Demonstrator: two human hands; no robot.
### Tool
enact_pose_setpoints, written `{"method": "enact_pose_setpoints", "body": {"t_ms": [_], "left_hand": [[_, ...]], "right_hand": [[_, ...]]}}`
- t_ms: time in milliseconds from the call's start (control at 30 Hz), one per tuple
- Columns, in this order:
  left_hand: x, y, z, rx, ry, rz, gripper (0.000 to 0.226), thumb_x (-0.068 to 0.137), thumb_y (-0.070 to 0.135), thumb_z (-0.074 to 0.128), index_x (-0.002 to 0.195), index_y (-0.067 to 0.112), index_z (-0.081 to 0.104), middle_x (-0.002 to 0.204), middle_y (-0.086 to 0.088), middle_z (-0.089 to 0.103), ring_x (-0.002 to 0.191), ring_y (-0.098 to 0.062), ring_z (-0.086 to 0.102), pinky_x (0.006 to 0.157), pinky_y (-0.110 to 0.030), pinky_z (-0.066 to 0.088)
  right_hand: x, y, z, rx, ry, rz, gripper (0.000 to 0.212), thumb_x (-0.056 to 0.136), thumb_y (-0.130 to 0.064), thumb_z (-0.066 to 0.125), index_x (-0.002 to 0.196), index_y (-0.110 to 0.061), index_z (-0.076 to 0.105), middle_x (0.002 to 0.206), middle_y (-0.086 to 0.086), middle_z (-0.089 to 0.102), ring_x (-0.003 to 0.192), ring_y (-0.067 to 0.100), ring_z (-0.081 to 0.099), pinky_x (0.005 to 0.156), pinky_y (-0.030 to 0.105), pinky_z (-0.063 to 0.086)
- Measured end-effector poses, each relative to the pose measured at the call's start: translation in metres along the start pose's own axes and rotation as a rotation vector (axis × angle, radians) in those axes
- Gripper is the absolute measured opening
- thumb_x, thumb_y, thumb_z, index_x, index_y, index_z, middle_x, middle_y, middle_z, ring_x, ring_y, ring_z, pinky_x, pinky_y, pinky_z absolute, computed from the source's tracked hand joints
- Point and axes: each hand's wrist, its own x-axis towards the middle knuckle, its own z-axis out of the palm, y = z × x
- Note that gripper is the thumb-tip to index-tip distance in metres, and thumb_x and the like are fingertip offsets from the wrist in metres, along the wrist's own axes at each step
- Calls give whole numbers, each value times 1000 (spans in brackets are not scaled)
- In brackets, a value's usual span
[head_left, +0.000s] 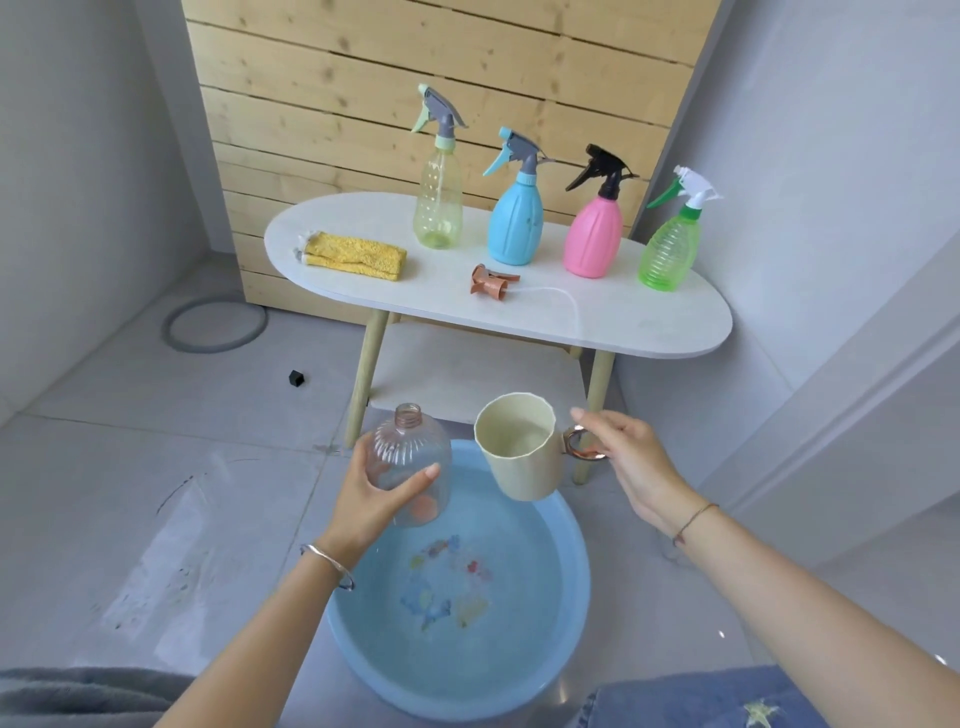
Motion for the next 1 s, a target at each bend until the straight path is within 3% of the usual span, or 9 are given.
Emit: {"method": "enact_pose_setpoints", "body": {"t_ms": [100, 233, 300, 400, 533, 633, 733, 833, 1000], "left_hand": [[-2, 3, 9, 53, -48, 31, 89, 52, 48, 87, 128, 26, 47, 124, 13, 59, 108, 11, 56, 84, -6, 44], [-4, 1, 14, 110, -89, 32, 85, 59, 32, 89, 131, 30, 44, 124, 21, 55, 109, 17, 50, 95, -21, 46], [-6, -1, 15, 133, -110, 23, 83, 56, 38, 93, 126, 32, 48, 121, 20, 59, 110, 11, 53, 98, -28, 47], [-7, -3, 17, 174, -137, 29, 86, 46, 53, 89, 121, 34, 50, 119, 18, 60, 111, 6, 55, 97, -25, 46], [-8, -5, 18, 235, -164, 43, 86, 48, 50, 91, 121, 33, 49, 120, 15, 60, 112, 4, 55, 96, -17, 44], [-9, -8, 19, 255, -168, 46, 89, 47, 54, 89, 122, 32, 48, 120, 13, 60, 114, -1, 56, 101, -26, 45], [-10, -10, 19, 270, -167, 44, 90, 46, 56, 88, 122, 32, 47, 121, 13, 60, 114, -2, 55, 101, -29, 45], [-11, -10, 19, 300, -168, 49, 91, 48, 55, 89, 124, 31, 46, 123, 13, 58, 116, -1, 53, 101, -21, 42], [-11, -11, 20, 338, -168, 61, 85, 56, 36, 92, 126, 29, 44, 123, 15, 55, 116, 2, 50, 86, 2, 34]], "right_hand": [[-4, -15, -8, 26, 27, -56, 46, 83, -20, 70, 41, -22, 52, 44, -15, 40, 54, 9, 41, 72, 29, 30], [-6, -23, -11, 70, 74, -122, 45, 81, -15, 71, 47, -21, 42, 56, 1, 37, 65, 19, 37, 67, 30, 30], [-7, -25, -10, 59, 91, -149, 44, 81, -14, 71, 51, -17, 39, 61, 6, 33, 69, 21, 35, 66, 29, 30], [-8, -28, -10, 19, 93, -191, 42, 80, -15, 72, 53, -14, 41, 59, 5, 36, 65, 19, 36, 65, 27, 32], [-6, -31, -7, -40, 90, -234, 42, 79, -17, 75, 53, -14, 42, 51, -3, 44, 57, 11, 43, 62, 22, 37], [-6, -30, -6, -68, 82, -259, 41, 76, -18, 77, 53, -15, 43, 64, 11, 49, 66, 18, 52, 68, 28, 42], [-9, -31, -3, -97, 85, -283, 40, 77, -13, 76, 55, -11, 43, 60, 8, 46, 57, 13, 55, 61, 20, 46], [-12, -32, 0, -101, 71, -307, 37, 78, -8, 75, 59, -5, 43, 53, 3, 46, 53, 10, 60, 60, 20, 47], [-13, -35, 2, -137, 55, -332, 38, 79, -7, 74, 59, -3, 42, 46, -6, 49, 52, 8, 62, 65, 26, 44]]}}
